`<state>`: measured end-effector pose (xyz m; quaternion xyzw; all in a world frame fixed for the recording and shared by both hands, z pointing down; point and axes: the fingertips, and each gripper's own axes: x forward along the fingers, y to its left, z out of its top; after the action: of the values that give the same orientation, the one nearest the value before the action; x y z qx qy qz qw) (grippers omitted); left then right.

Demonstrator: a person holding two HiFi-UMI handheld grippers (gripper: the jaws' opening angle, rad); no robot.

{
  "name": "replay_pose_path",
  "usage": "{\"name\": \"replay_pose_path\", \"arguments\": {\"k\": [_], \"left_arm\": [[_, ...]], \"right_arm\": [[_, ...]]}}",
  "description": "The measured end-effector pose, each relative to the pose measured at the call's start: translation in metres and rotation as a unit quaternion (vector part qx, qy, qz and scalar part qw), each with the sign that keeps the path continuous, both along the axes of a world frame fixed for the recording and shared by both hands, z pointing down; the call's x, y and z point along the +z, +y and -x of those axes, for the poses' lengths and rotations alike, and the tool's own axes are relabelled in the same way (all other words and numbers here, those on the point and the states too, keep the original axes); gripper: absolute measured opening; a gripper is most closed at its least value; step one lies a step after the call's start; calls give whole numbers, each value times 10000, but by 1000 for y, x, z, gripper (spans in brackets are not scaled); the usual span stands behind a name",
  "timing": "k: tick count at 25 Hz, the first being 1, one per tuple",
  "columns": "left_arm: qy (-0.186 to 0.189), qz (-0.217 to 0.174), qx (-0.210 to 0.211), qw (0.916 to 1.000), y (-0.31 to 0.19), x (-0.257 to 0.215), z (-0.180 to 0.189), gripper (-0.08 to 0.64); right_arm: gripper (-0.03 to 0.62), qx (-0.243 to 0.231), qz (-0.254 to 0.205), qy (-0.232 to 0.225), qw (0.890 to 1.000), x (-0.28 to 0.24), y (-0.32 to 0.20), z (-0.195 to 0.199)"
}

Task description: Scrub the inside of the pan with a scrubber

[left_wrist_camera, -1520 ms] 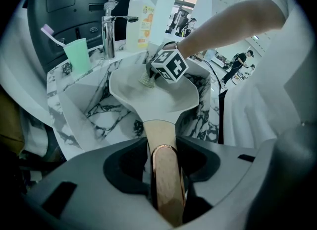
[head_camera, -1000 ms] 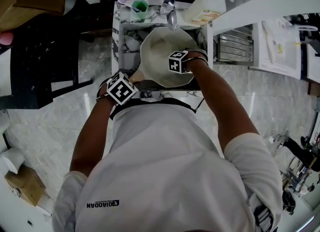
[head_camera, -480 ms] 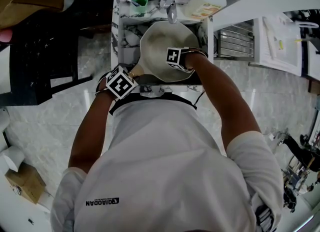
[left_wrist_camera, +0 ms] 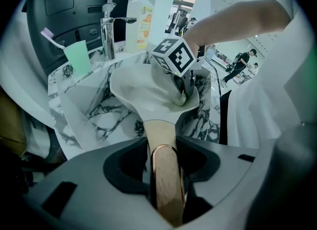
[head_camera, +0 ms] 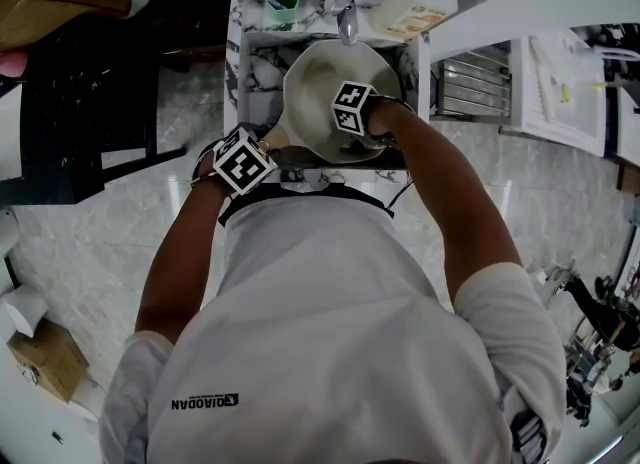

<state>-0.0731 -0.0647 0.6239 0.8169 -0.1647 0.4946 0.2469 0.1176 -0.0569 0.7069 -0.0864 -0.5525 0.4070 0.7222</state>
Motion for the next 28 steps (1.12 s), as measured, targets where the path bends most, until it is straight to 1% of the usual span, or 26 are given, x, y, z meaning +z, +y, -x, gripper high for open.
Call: {"name": "replay_pose_path", "arguments": {"k": [4, 7, 11, 14, 17, 22, 24, 26, 28], "left_arm": [[0, 1, -1, 10000, 0, 0, 0, 192], [-2, 11, -3, 10000, 0, 0, 0, 190], [-2, 26, -7, 10000, 0, 1, 0, 190], [-6, 30, -7, 10000, 0, 1, 0, 190], [6, 30, -9, 10000, 0, 1, 0, 190], [7, 38, -8, 10000, 0, 1, 1, 190], [13, 48, -26, 10000, 0, 0, 1, 190], [28, 63, -51, 10000, 0, 0, 0, 190], [37, 96, -66, 9999, 0, 0, 0, 189]], "right_arm": [[86, 501, 293, -240, 9980, -7, 7, 16], [86, 1077, 546, -513, 9914, -13, 10, 32], [86, 1855, 865, -937, 9743, -24, 12, 57], [85, 2365, 1036, -1254, 9579, -32, 11, 72], [85, 2746, 1092, -1531, 9430, -38, 8, 83], [86, 3063, 881, -1736, 9318, -40, 4, 85], [86, 3232, 657, -1824, 9262, -40, -5, 84], [86, 3467, 170, -1940, 9175, -41, -25, 80], [84, 3695, -526, -2118, 9032, -43, -52, 74]]}}
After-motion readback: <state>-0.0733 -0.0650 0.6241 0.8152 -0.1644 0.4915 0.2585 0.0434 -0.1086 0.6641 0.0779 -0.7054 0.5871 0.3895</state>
